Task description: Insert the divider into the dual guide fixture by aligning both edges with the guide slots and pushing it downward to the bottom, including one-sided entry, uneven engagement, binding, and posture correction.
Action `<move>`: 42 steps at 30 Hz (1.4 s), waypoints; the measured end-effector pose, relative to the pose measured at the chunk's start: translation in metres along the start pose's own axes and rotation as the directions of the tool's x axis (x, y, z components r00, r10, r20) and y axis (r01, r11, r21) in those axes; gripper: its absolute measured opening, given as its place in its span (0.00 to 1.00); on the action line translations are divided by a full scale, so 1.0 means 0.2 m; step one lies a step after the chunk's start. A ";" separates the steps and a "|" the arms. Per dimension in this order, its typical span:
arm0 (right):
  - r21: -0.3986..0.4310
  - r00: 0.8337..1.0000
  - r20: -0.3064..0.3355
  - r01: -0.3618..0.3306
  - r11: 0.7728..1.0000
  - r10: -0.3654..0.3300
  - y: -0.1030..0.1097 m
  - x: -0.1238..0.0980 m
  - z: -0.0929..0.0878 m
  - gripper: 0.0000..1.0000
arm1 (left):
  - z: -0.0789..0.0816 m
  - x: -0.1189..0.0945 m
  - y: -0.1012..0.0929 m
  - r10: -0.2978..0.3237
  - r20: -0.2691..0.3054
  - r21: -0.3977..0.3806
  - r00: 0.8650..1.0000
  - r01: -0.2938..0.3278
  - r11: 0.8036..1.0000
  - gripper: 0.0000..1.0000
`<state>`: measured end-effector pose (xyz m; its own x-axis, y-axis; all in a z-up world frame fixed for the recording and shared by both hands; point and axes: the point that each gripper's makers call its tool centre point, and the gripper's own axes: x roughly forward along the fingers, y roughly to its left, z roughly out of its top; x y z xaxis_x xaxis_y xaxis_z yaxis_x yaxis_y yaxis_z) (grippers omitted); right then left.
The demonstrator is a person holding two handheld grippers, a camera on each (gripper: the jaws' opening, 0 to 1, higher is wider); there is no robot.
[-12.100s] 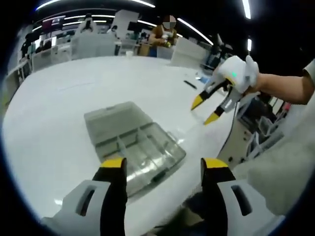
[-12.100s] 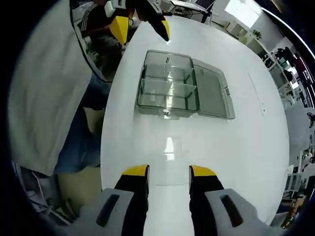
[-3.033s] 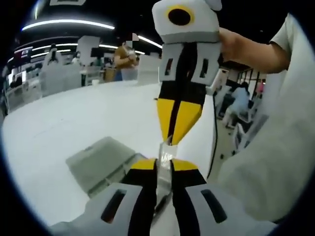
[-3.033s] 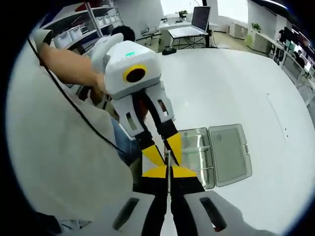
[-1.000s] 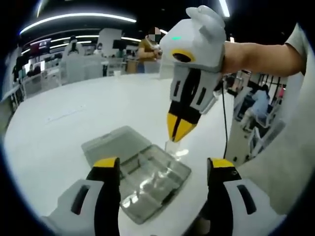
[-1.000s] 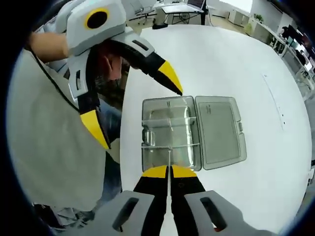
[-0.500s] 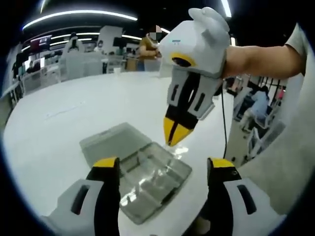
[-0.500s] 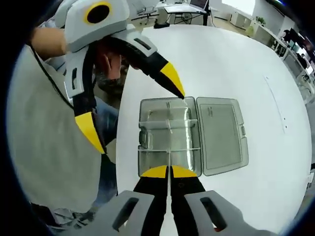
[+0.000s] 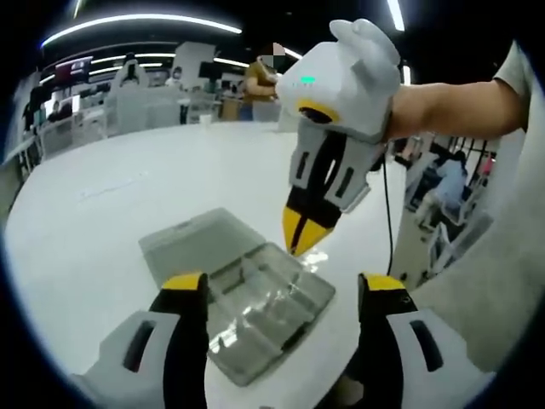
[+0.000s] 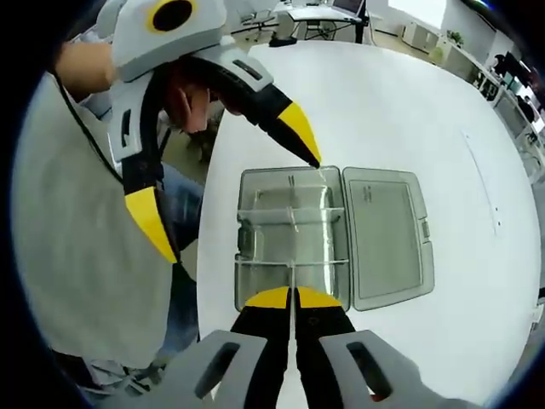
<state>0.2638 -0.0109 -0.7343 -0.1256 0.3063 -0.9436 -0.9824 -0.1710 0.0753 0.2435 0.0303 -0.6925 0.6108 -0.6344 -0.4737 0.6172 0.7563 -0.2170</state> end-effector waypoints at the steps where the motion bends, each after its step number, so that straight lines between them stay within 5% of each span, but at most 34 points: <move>1: 0.000 1.000 -0.001 -0.002 1.000 0.002 0.00 0.00 0.00 0.00 | 0.00 0.00 0.00 0.001 0.001 -0.001 1.000 -0.001 1.000 0.70; 42: -0.032 1.000 -0.002 0.015 0.999 -0.015 0.03 -0.02 0.02 0.00 | 0.00 -0.01 0.00 0.010 0.000 -0.008 1.000 -0.010 1.000 0.69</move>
<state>0.2588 -0.0102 -0.7283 -0.1107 0.3071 -0.9452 -0.9791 -0.1967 0.0508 0.2420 0.0320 -0.6913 0.6168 -0.6267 -0.4761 0.6070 0.7639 -0.2191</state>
